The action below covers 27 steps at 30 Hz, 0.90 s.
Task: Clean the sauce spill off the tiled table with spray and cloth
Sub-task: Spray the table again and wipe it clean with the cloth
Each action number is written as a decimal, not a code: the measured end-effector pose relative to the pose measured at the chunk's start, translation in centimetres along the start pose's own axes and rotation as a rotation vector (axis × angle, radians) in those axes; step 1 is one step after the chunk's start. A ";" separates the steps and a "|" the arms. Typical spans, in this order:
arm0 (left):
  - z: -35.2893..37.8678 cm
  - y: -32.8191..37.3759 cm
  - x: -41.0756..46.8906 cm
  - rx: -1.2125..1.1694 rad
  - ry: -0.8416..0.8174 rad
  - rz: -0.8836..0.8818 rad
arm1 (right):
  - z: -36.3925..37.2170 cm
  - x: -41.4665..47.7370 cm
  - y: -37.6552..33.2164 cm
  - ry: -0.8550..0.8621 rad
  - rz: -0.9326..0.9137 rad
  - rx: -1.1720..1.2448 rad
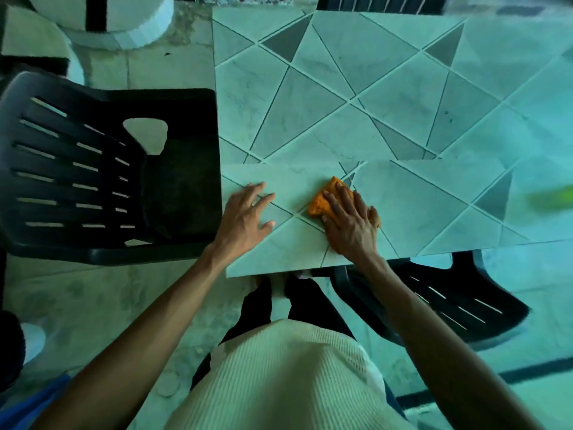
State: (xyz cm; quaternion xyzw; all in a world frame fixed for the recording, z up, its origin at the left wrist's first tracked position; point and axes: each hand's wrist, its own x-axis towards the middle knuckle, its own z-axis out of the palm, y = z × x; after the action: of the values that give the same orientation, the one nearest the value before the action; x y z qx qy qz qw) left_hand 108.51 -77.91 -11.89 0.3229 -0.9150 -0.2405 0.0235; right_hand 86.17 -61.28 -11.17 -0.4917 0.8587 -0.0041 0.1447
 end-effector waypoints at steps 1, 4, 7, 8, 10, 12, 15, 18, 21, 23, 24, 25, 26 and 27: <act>0.4 0.3 0.0 0.018 -0.023 0.008 | -0.1 -0.7 0.8 0.008 0.049 0.019; 1.2 0.6 -0.3 0.018 -0.058 -0.012 | 0.3 -3.7 2.2 0.024 0.106 0.087; 1.3 0.8 -0.5 0.017 -0.052 -0.027 | 2.3 -7.9 0.3 0.042 0.018 0.112; 1.3 0.8 -0.4 0.016 -0.052 -0.038 | 2.9 -9.1 -1.2 0.036 -0.053 0.112; 1.2 0.9 -0.3 0.013 -0.042 -0.050 | 3.8 -10.5 -3.9 0.028 -0.225 0.128; 1.3 1.3 -0.1 0.007 -0.025 -0.067 | 3.8 -10.5 -4.6 0.021 -0.365 0.124; 1.5 2.1 0.3 0.001 0.038 -0.114 | 2.8 -9.0 -2.2 -0.013 -0.472 0.072; 2.1 3.9 0.8 0.023 0.025 -0.140 | 1.9 -8.2 2.4 0.030 -0.286 0.089; 3.1 5.6 1.1 0.040 -0.039 -0.184 | 0.9 -7.4 8.7 0.139 0.018 0.133; 3.5 6.2 1.0 0.036 -0.060 -0.219 | -0.2 -6.9 12.7 0.174 0.172 0.213; 3.6 6.4 0.9 0.042 -0.063 -0.229 | -0.7 -6.7 13.9 0.172 0.225 0.239; 3.5 6.2 0.9 0.044 -0.072 -0.233 | -0.7 -6.4 14.2 0.172 0.265 0.245; 3.4 6.1 0.8 0.050 -0.082 -0.237 | -0.7 -6.3 13.8 0.185 0.283 0.247; 3.3 6.1 0.8 0.052 -0.093 -0.242 | -0.2 -6.6 12.8 0.199 0.270 0.241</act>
State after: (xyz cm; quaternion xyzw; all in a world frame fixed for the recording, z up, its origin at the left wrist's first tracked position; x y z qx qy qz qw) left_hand 103.68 -72.89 -12.15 0.4201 -0.8754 -0.2325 -0.0563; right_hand 78.47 -49.14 -11.29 -0.3484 0.9202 -0.1358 0.1160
